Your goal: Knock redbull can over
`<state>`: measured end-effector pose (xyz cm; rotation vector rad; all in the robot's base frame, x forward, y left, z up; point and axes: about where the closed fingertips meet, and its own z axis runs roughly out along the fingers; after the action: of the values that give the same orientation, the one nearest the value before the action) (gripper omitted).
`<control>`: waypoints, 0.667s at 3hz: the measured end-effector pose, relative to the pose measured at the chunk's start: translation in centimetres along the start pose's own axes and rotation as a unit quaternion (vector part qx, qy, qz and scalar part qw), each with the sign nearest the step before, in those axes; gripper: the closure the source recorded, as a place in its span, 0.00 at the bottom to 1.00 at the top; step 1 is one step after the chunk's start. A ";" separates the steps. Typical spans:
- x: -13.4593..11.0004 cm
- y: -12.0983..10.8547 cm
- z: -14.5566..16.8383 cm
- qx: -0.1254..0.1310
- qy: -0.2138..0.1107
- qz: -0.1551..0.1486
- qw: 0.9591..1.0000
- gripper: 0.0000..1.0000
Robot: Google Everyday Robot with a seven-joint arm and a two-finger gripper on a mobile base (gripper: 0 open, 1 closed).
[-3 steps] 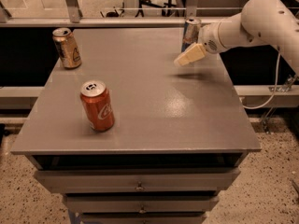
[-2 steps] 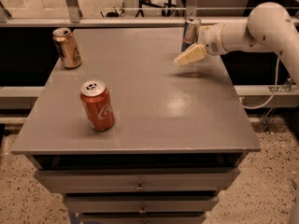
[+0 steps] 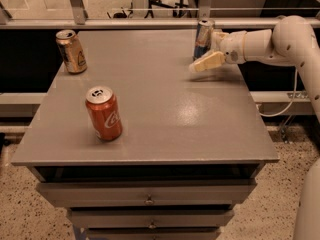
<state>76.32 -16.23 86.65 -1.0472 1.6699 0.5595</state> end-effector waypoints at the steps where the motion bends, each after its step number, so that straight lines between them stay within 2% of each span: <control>1: -1.1 2.1 -0.6 -0.062 -0.053 0.015 0.997 0.00; 2: -3.3 5.9 -0.5 -0.131 -0.087 0.019 0.987 0.00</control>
Offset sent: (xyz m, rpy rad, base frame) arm -0.0742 0.0451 0.0366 0.2474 0.0564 0.3393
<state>71.28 -12.38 89.11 -1.1205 1.4919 0.8896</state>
